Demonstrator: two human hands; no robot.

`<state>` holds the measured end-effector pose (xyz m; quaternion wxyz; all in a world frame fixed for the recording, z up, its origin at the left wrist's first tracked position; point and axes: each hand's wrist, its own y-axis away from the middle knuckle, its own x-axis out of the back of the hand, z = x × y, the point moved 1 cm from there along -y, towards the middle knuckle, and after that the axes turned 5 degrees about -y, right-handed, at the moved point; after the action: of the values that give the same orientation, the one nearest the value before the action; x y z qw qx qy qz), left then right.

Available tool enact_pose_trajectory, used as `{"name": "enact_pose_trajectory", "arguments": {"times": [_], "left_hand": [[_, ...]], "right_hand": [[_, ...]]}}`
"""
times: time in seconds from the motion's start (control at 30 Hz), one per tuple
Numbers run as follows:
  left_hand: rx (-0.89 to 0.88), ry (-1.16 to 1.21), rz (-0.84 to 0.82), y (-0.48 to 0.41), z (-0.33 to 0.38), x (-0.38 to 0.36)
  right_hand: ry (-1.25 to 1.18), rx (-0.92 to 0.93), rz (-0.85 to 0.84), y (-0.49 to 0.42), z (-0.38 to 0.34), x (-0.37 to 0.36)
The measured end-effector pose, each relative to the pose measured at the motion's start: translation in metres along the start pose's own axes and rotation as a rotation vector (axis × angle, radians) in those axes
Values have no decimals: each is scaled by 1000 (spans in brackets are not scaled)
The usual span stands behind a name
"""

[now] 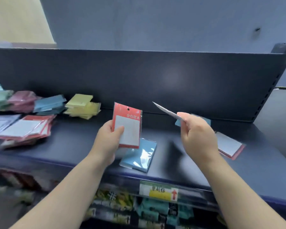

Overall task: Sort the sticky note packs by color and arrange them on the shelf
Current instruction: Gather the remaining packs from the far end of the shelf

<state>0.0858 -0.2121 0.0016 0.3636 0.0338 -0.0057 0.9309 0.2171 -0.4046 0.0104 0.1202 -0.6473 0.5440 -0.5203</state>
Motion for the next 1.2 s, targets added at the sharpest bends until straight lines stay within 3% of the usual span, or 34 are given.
{"name": "enact_pose_trajectory", "arguments": {"times": [0.23,0.43,0.83,1.0,1.2], "left_hand": [[58,116,49,48,-5,42],[46,223,77,64,-9,105],[66,264,285,66,-32,354],[95,234,273,53,-37,403],[27,200,216,14,-39,406]], "right_hand": [[-72,245,-63,35,-97,-41],[-142,328,-88,47,-160,-71],[-266,371,-90,67,-344,-195],[-237,360,-57,60,-374,-215],[-196,341,-16,41,-370,-221]]}}
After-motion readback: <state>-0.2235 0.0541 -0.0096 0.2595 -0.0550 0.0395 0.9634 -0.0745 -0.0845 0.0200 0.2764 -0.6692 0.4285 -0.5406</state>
